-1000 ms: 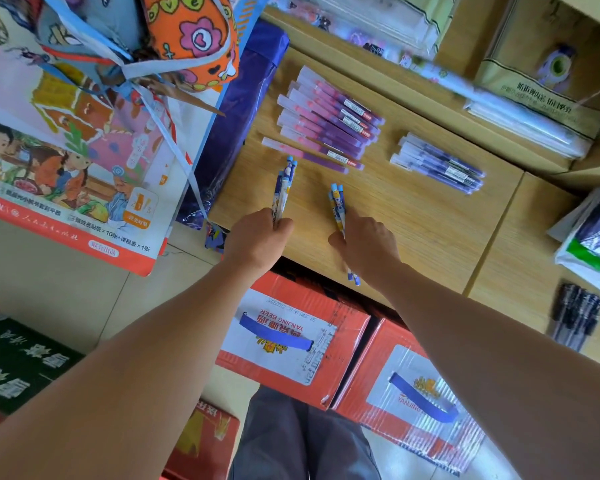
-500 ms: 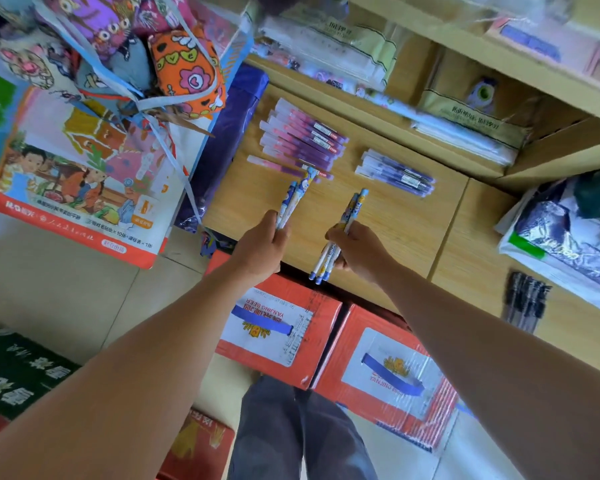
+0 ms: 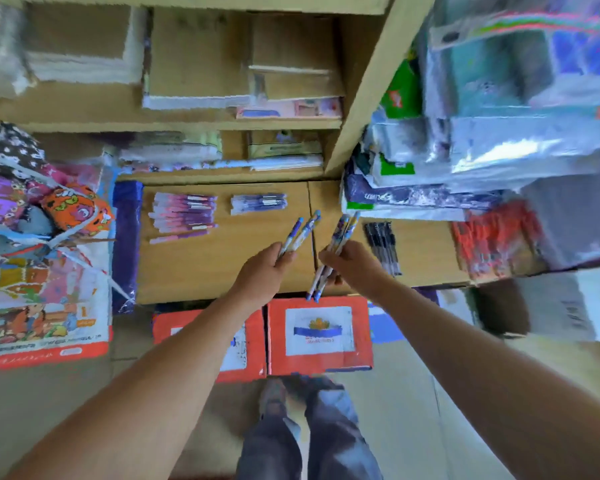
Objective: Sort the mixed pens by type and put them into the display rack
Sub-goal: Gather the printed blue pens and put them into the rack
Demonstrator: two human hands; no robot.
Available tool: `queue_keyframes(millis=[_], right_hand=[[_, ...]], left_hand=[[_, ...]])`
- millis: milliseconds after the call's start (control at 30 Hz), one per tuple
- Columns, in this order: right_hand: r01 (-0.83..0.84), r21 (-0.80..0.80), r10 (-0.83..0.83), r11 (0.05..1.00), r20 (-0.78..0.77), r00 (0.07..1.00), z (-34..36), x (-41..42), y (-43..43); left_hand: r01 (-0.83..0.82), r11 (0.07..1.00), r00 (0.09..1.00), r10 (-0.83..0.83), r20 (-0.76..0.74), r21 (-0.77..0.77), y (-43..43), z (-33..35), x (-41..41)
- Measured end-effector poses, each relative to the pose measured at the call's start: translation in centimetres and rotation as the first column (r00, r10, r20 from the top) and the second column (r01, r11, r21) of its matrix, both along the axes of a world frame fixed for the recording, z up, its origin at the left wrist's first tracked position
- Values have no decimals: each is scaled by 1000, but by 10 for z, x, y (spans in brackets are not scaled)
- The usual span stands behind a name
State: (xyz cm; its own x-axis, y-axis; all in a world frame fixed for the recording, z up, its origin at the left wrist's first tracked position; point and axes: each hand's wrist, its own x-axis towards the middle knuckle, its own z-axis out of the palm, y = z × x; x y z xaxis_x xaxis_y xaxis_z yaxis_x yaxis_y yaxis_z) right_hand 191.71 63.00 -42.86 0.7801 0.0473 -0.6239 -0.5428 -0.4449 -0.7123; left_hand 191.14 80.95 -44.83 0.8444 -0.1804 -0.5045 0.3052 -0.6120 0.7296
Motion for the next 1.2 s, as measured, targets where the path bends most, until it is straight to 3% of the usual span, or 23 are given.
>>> queue_keyframes(millis=[133,333,500,600,700,867,1200], right_hand=[[177,-2,-176,984,66,982,40,-32,-68],[381,14,-381,924,92,920,94,-97,-192],[549,-7,-546,835,103,831,127,-162,-300],[600,-52,-590,798,133,796,139,-195,-368],[650,-64,-636,758,153,756,149,-217,-437],[725,24,-715,689,188,673,165,-236,-534],[754,88,-753,651,200,627,168,-199,-703]], left_hand=[[128,987,992,-128,11,-97,-67,35,-3],[356,928,934,-353,42,-111,-194,88,-18],[443,891,896,-434,95,-98,-316,121,-49],[501,862,862,-490,126,-73,-394,138,-72],[517,843,855,-502,129,-151,-474,152,-96],[574,798,819,-556,144,-184,-589,168,-113],[658,732,751,-654,90,-175,-770,160,-74]])
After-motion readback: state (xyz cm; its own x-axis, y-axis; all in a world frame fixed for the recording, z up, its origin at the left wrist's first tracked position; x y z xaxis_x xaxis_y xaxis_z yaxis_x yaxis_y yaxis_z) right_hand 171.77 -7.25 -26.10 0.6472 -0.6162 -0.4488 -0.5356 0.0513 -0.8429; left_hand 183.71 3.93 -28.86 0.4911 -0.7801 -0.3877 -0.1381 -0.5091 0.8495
